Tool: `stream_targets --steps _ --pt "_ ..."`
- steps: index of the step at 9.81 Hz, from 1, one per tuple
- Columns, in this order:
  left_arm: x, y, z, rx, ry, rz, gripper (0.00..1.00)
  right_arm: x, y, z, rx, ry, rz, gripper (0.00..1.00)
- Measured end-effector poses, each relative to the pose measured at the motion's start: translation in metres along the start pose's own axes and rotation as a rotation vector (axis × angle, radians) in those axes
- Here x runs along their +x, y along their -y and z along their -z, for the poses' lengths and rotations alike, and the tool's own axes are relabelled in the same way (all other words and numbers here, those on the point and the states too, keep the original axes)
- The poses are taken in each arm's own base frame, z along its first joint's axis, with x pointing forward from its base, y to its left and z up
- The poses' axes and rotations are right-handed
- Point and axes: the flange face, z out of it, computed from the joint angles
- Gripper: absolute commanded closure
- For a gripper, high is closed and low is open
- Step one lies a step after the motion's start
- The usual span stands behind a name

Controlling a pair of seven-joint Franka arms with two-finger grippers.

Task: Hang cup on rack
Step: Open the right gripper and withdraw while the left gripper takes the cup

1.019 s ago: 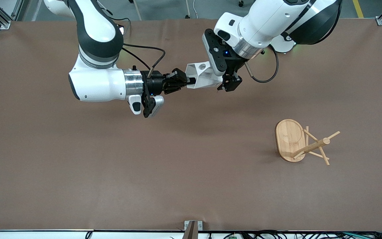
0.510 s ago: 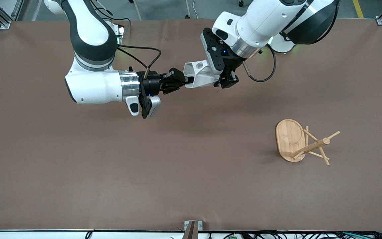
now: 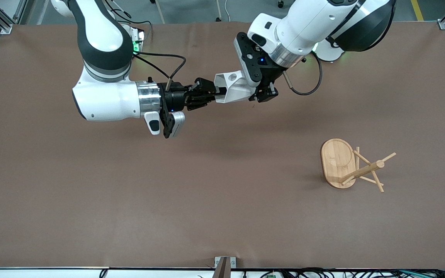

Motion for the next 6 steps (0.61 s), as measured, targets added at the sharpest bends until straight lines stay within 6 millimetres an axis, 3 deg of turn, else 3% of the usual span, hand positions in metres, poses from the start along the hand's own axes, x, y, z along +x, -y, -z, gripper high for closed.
stream_targets --steps 2,6 --pt "-0.004 0.006 0.002 0.008 0.001 0.056 0.99 0.007 -0.008 0.027 -0.085 -0.03 0.027 0.0" --pt "-0.021 0.033 0.011 0.098 0.031 0.27 0.99 0.008 -0.033 0.148 -0.447 -0.11 0.098 0.0"
